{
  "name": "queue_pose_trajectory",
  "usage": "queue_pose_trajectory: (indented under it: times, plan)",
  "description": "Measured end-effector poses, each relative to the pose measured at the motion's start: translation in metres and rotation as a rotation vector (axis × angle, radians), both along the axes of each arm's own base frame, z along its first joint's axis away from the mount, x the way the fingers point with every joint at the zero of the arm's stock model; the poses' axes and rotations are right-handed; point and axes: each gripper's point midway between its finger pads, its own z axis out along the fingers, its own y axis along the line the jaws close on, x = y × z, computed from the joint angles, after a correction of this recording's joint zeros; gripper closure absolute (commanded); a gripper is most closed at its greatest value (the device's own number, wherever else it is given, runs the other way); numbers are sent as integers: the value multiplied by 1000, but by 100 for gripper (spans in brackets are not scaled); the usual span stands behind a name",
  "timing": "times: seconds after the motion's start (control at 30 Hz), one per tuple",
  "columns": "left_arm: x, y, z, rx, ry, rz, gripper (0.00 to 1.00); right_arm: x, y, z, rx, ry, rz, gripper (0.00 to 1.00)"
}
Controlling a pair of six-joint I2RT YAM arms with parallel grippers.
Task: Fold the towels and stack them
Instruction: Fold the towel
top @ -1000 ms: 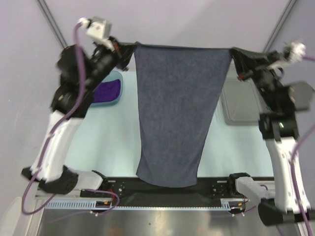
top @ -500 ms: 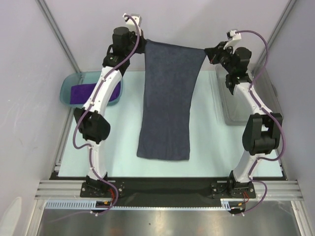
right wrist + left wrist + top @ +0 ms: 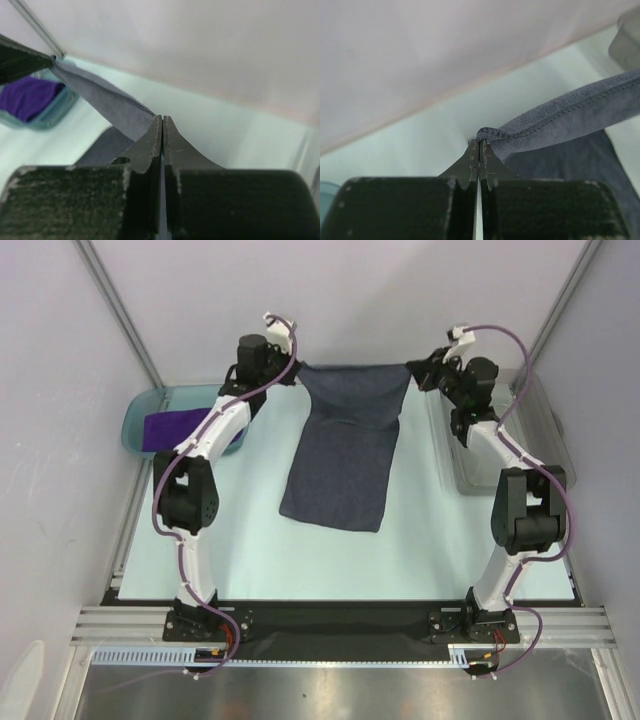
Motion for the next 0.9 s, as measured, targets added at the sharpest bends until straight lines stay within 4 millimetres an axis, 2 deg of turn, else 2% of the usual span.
queue_pose_trajectory:
  times: [0.13, 0.23, 0.37, 0.63, 0.9]
  plan:
    - [-16, 5, -50, 33, 90, -8, 100, -16, 12, -57, -15, 138, 17, 100]
    - [-33, 10, -73, 48, 137, -8, 100, -36, 18, -84, -26, 221, 26, 100]
    - [-58, 17, -85, 55, 168, -8, 100, -57, 23, -94, -38, 268, 29, 100]
    - [-98, 24, -83, 36, 175, -30, 100, -101, 19, -97, -48, 323, 14, 100]
    - [-136, 28, -95, -21, 238, -24, 100, -150, 27, -126, -61, 423, 30, 100]
